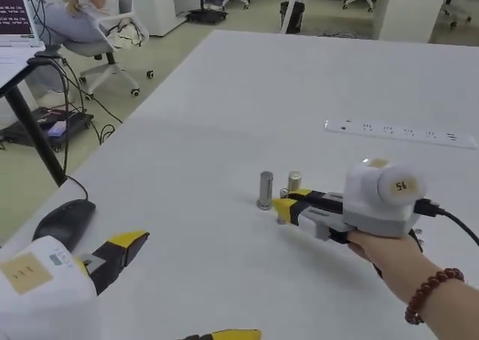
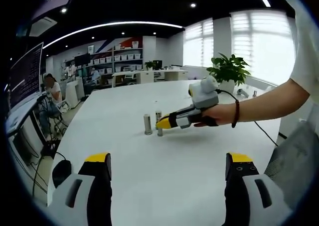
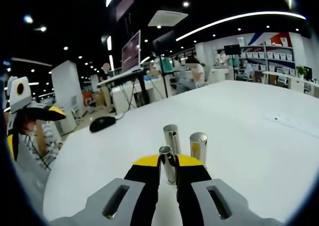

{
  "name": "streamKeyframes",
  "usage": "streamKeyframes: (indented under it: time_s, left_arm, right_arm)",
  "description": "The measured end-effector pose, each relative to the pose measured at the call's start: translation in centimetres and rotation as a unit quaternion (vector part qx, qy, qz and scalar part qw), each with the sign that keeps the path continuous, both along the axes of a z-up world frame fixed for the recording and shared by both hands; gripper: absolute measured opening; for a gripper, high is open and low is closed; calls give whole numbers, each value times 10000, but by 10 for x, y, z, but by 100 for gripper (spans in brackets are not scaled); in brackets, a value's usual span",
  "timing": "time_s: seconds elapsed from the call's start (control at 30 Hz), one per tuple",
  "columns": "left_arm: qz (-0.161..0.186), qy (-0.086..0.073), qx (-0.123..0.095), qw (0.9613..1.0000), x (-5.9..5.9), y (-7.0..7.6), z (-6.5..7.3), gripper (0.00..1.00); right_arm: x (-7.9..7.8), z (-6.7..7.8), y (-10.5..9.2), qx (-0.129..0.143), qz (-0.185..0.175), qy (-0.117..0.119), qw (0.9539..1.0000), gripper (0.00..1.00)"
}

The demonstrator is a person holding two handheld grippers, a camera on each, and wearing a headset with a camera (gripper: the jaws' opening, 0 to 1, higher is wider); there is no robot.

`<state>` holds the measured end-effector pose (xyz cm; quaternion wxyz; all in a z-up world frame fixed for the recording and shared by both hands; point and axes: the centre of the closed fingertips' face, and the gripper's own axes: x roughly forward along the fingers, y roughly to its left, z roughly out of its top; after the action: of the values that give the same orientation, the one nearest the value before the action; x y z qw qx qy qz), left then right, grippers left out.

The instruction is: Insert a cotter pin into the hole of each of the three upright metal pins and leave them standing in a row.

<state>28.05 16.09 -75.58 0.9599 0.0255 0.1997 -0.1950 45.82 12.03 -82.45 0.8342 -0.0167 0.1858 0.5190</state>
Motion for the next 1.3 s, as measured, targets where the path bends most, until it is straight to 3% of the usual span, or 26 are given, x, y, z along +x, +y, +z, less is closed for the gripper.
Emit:
streamKeyframes:
  time_s: [0.43,1.0,1.3]
  left_arm:
    - [-7,28,-3,10000,-2,-1,-1,94]
    - [-62,-17,-28,10000,-5,-8,1,93]
    - [-189,-26,-27,9998,-7,-18,0,93]
  right_arm:
    - [-4,1,2,-105,131,-9,9999,11]
    - [-35,8,-5,-274,647,-257,9972,10]
    - [-53,4,-14,-481,907,-353,9941,10]
